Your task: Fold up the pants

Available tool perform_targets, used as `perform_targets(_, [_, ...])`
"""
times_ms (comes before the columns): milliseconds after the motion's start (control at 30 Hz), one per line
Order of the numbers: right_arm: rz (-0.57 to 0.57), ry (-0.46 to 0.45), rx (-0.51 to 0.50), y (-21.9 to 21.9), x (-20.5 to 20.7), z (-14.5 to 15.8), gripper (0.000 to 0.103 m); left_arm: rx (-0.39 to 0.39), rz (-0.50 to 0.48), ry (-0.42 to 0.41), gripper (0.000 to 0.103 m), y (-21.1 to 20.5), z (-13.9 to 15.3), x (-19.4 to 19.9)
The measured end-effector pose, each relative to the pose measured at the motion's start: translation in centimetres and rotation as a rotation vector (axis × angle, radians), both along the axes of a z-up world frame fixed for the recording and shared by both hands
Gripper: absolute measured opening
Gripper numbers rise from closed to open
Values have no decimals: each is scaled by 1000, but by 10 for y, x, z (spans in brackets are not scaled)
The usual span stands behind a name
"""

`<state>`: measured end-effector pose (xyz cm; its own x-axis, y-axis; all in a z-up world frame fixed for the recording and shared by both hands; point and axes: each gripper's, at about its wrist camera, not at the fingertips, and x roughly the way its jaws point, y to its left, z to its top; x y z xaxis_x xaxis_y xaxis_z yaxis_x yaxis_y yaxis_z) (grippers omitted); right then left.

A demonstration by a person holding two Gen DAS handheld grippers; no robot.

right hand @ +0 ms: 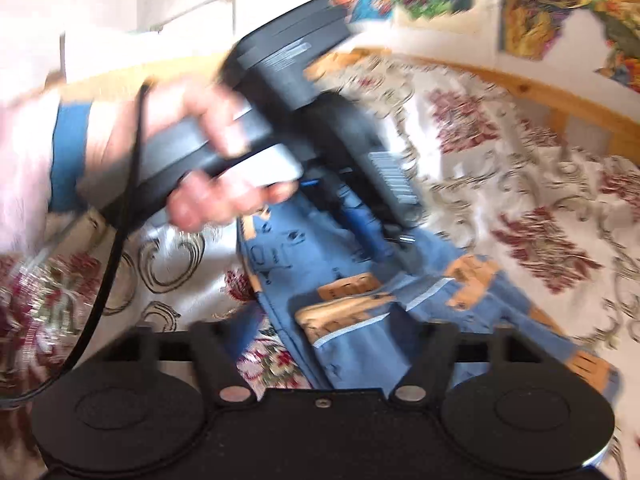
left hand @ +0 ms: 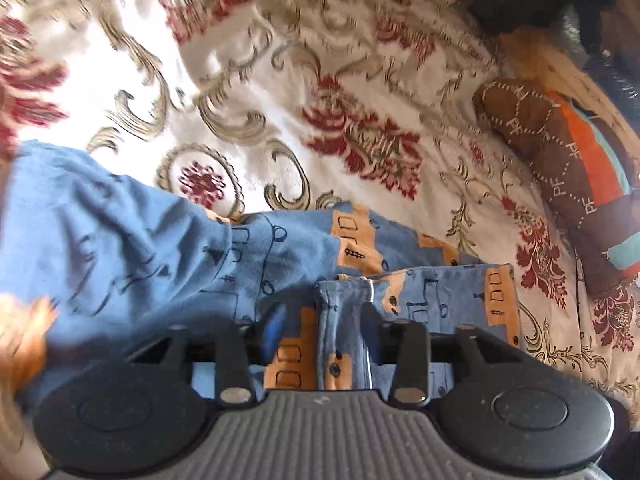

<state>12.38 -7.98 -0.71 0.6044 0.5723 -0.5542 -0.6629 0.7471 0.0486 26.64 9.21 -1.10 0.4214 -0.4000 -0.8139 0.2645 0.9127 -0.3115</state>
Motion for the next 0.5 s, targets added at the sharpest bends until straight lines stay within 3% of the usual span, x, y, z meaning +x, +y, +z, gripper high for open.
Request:
perform_targets(100, [-73,20,59,-41,-14,14,100,32,51,-73,68,1,7,-32])
perform_targets(200, [-163,72,112,-84,-24,23,102,75,105,-122,76,-4,7,-65])
perform_targets(300, [-301,53,60,-112,-27,25,102,112,147,-158,91,-21,3,-83])
perform_targets(433, [-549,62,-89,-125,-5,4,102,191,245,-134,92,-41,-12,-89])
perform_targets(500, [-568,76,-114,-128,4,-13,102,265,282,-118,90,-41,-26,-91])
